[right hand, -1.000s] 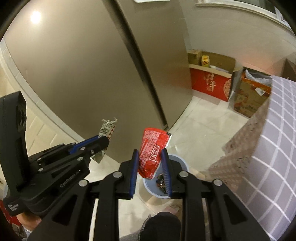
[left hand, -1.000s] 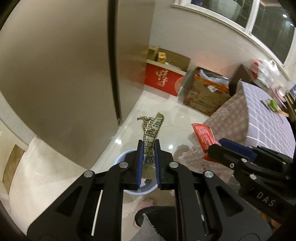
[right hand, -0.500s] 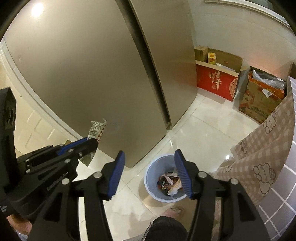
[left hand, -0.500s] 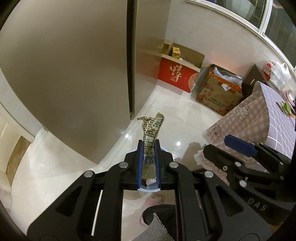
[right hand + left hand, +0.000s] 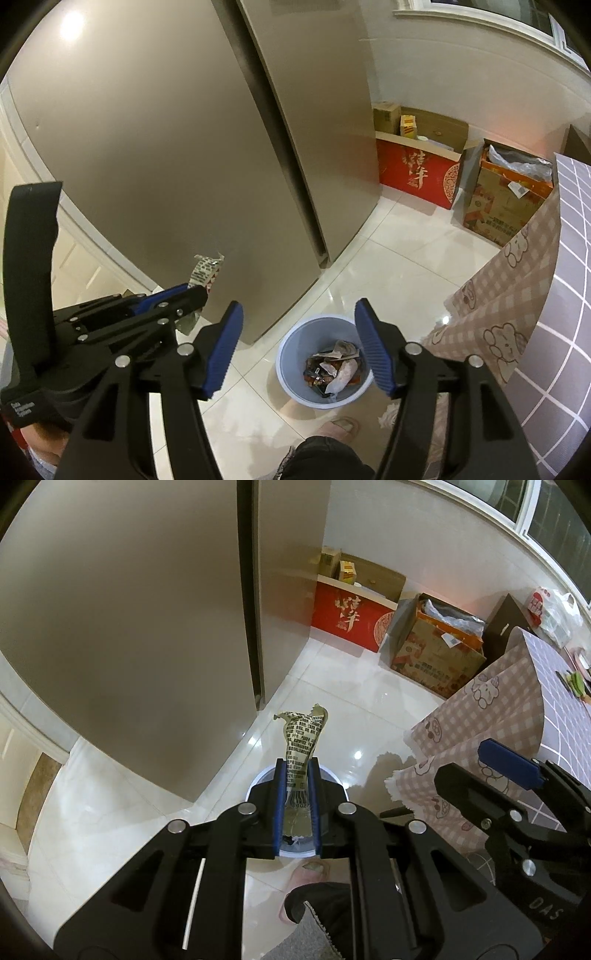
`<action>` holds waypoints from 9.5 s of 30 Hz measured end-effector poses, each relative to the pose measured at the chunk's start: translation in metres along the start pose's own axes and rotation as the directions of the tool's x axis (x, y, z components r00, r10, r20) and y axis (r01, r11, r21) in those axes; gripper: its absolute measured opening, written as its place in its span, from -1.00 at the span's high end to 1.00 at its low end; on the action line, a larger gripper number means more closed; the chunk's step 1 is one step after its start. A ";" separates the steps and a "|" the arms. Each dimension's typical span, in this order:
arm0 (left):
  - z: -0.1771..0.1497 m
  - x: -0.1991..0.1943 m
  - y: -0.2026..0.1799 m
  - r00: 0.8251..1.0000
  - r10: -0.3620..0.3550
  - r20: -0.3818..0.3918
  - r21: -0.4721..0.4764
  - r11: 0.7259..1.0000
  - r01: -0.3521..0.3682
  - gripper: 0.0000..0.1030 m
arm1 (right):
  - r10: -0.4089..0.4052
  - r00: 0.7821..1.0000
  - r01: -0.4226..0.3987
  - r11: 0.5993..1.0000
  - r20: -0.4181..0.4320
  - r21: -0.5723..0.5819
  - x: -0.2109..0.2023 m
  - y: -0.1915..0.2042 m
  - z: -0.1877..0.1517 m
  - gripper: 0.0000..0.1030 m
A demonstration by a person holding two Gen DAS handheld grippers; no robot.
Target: Collect trash
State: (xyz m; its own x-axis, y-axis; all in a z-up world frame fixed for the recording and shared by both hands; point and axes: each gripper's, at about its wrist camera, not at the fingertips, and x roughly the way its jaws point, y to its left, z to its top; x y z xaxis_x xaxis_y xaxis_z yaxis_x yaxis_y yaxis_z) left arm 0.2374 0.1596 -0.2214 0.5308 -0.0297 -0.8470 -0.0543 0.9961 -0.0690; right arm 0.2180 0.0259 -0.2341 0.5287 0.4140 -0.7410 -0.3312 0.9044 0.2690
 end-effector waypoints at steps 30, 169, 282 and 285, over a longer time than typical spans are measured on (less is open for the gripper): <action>0.006 -0.003 -0.004 0.999 0.051 0.006 -0.017 0.999 -0.051 -0.48 | 0.008 0.999 -0.010 0.998 0.036 0.057 -0.019 -0.019 -0.007 -0.31; 0.023 0.058 0.031 0.990 -0.140 -0.021 -0.156 0.978 0.135 0.99 | 0.000 0.980 -0.022 0.994 -0.198 -0.108 0.086 0.029 0.013 0.01; -0.088 -0.316 -0.120 0.766 -0.071 0.639 0.190 0.980 -0.067 -0.85 | -0.247 0.733 0.326 0.945 0.633 -0.008 -0.338 0.032 -0.064 -0.77; -0.086 -0.316 -0.120 0.768 -0.075 0.636 0.192 0.979 -0.063 -0.85 | -0.248 0.734 0.325 0.946 0.632 -0.007 -0.337 0.032 -0.063 -0.77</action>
State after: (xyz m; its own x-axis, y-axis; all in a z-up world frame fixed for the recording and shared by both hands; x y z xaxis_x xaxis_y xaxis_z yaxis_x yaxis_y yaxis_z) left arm 0.0030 0.0423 0.0090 0.9498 -0.0452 -0.3096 0.0757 0.9933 0.0872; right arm -0.0205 -0.0913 -0.0146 0.9643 0.1450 -0.2216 -0.1466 0.9892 0.0094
